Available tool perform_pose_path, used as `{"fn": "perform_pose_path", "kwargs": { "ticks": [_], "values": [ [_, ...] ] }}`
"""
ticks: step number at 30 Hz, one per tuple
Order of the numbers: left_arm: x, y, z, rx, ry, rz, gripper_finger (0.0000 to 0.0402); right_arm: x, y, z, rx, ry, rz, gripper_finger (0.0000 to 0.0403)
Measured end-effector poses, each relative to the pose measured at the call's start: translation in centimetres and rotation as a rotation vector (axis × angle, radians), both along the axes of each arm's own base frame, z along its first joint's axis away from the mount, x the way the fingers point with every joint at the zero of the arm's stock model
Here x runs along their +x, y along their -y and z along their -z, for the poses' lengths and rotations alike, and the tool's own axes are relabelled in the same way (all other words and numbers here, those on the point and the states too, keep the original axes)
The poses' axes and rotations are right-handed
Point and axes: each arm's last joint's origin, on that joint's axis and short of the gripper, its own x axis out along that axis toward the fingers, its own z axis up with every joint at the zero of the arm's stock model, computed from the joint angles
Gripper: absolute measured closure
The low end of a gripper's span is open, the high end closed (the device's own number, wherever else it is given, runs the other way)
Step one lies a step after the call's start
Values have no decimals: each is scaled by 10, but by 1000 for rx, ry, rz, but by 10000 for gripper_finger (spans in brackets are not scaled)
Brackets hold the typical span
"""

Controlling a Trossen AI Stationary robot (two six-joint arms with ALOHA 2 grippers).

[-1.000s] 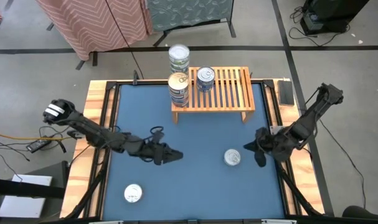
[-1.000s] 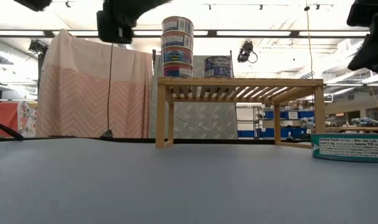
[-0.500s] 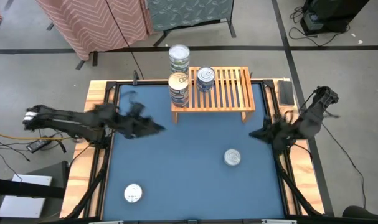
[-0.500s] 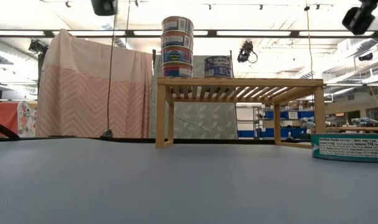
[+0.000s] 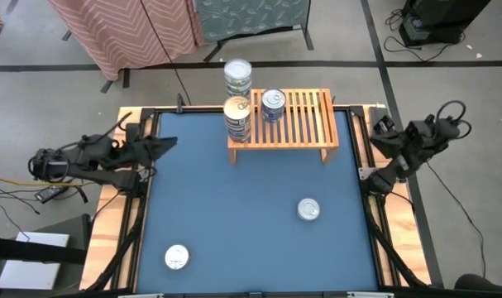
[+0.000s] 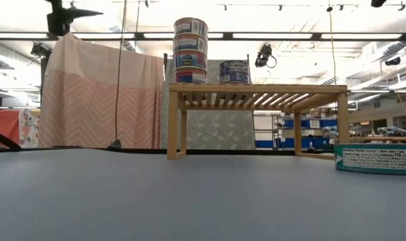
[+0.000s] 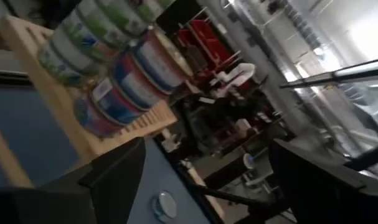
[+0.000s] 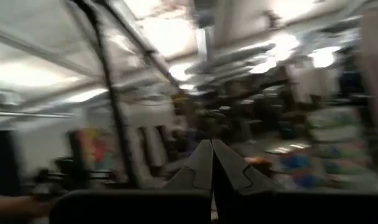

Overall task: Stack canned seafood by type on shelf
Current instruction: Put the dark green tuna can on the shelf

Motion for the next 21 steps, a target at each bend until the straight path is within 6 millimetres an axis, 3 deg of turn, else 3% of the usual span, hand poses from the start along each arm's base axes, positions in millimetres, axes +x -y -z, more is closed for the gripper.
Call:
{"fn": "perform_pose_path", "kwargs": {
  "ticks": [7, 14, 21],
  "values": [
    [25, 6, 38, -48, -58, -17, 57, -18, 11, -16, 25, -24, -223, 401],
    [41, 17, 72, -99, 152, 91, 57, -17, 10, -4, 100, -143, -232, 399],
    [39, 27, 78, -69, 137, 134, 57, -8, 2, 18, 126, -288, -213, 400]
  ]
}}
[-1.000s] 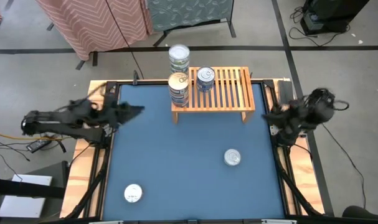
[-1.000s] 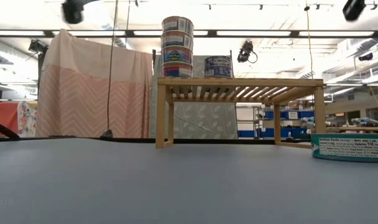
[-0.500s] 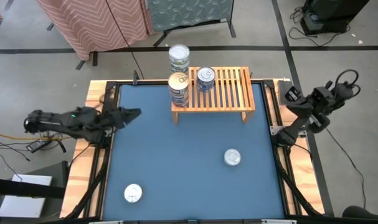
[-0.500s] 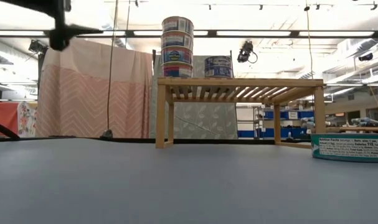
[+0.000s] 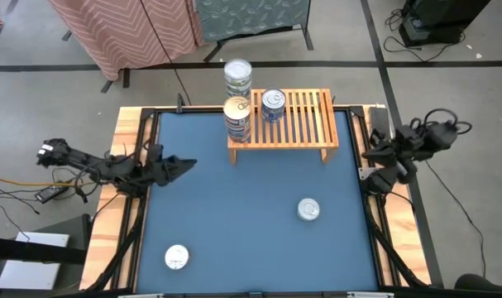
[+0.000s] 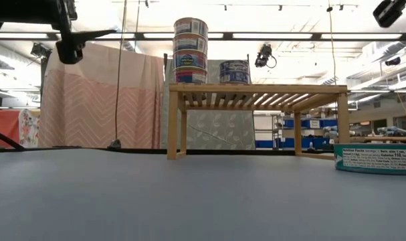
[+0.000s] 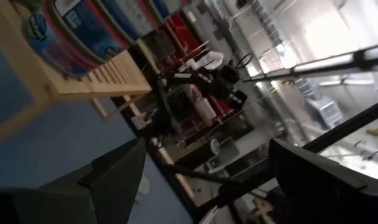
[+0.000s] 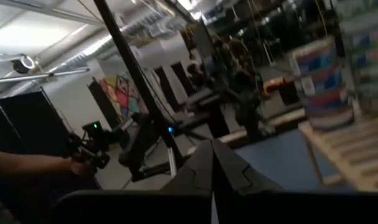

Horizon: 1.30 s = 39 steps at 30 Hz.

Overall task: Stack canned seafood by type on shelf
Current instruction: Put the dark green tuna can on the shelf

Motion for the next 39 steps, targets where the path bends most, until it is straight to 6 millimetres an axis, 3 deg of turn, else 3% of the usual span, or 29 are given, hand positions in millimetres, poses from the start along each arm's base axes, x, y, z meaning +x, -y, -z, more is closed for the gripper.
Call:
{"fn": "perform_pose_path", "kwargs": {
  "ticks": [15, 24, 31, 39],
  "values": [
    [-2, 9, 19, 1, -180, -23, 57, 39, -31, 64, 161, -161, -22, 396],
    [6, 13, 29, -56, -243, -39, 57, 63, -50, 126, 367, -334, 20, 401],
    [15, 17, 38, -115, -289, -15, 57, 77, -62, 143, 347, -460, 66, 402],
    [25, 24, 52, -140, -385, 47, 57, 98, -78, 148, 229, -659, 156, 402]
  ]
}}
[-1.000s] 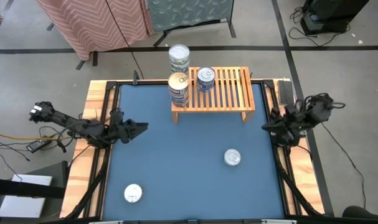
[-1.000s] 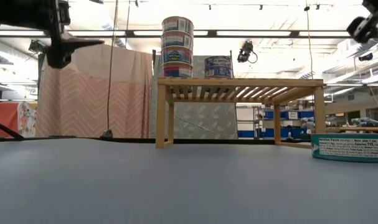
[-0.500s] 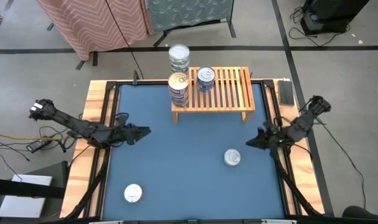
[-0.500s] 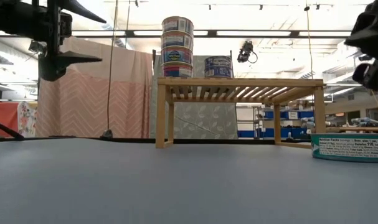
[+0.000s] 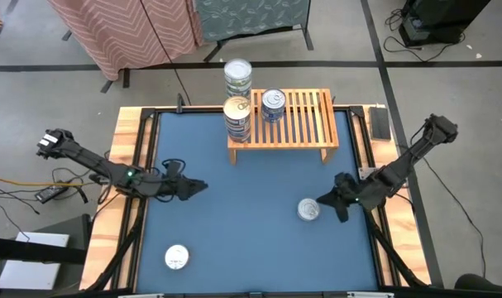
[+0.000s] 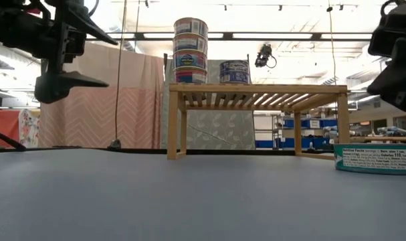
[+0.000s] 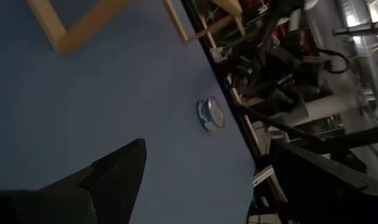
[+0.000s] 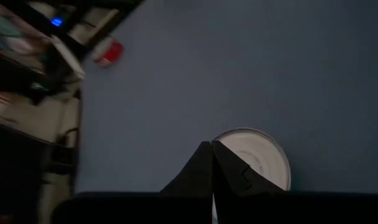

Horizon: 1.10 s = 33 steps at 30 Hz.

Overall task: Stack canned seafood by type on shelf
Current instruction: Put the dark green tuna can on the shelf

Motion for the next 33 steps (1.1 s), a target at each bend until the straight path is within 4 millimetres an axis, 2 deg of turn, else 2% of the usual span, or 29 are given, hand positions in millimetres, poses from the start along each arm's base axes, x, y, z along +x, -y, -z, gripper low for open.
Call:
{"fn": "perform_pose_path", "kwargs": {
  "ticks": [10, 16, 24, 33],
  "values": [
    [13, 6, 1, -40, 49, -1, 57, 31, -23, -20, -184, -337, 45, 403],
    [16, 7, 3, -37, 51, 1, 57, 45, -35, -11, -238, -543, 75, 403],
    [18, 9, -9, 28, 148, 52, 57, 54, -42, 0, -200, -594, 146, 403],
    [19, 8, -10, 79, 148, 60, 57, 56, -38, 2, -145, -618, 232, 403]
  ]
}}
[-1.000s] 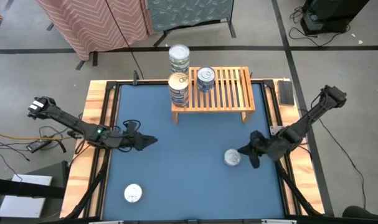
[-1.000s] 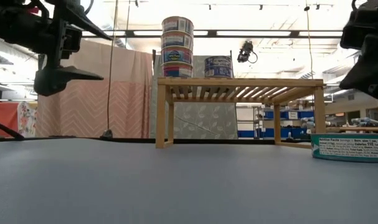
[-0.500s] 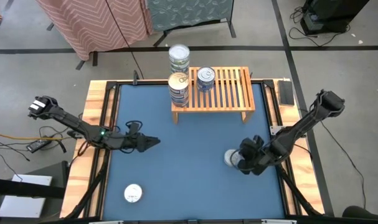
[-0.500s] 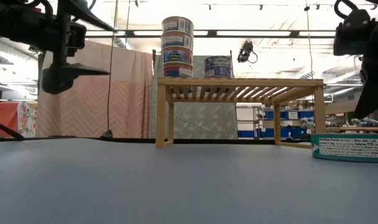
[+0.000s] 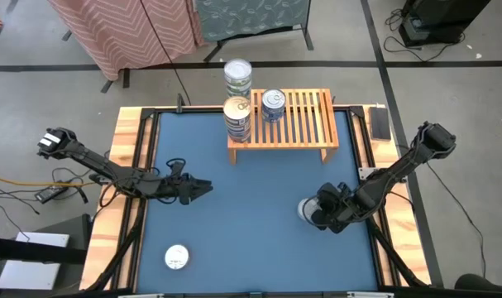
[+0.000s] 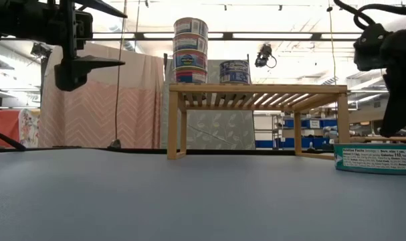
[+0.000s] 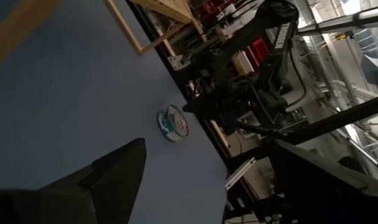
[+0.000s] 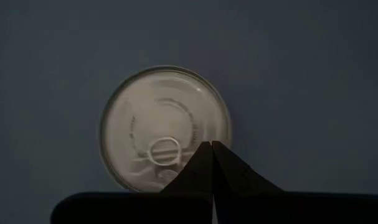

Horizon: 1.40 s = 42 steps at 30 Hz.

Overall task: Stack canned seafood by type on shelf
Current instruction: Put the dark green tuna can on the shelf

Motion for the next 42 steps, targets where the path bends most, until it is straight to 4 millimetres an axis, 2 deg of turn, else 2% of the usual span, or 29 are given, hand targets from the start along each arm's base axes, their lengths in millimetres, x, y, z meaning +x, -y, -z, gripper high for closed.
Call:
{"fn": "perform_pose_path", "kwargs": {
  "ticks": [7, 13, 18, 24, 26, 28, 33, 39, 42],
  "values": [
    [0, 0, 1, 3, -7, 2, 57, 19, -10, 15, 76, 10, -50, 403],
    [0, 0, 1, 3, -11, 7, 57, 43, -16, 23, 148, 110, -76, 403],
    [0, 0, 1, 0, -11, 7, 57, 70, -3, 25, 173, 230, -83, 403],
    [0, 0, 1, -22, -4, 4, 57, 113, 21, 35, 193, 429, -140, 402],
    [0, 0, 1, -28, -3, 6, 57, 124, 22, 30, 206, 544, -199, 402],
    [0, 1, 1, -31, -8, 45, 57, 129, 21, 18, 198, 676, -216, 402],
    [3, 6, 5, -36, -44, 165, 57, 122, 21, -15, 105, 799, -207, 402],
    [17, 12, 11, 14, -120, 178, 57, 100, 22, -18, -19, 608, -255, 402],
    [29, 16, 14, 7, -156, 147, 57, 90, 23, -19, -16, 537, -237, 399]
  ]
}}
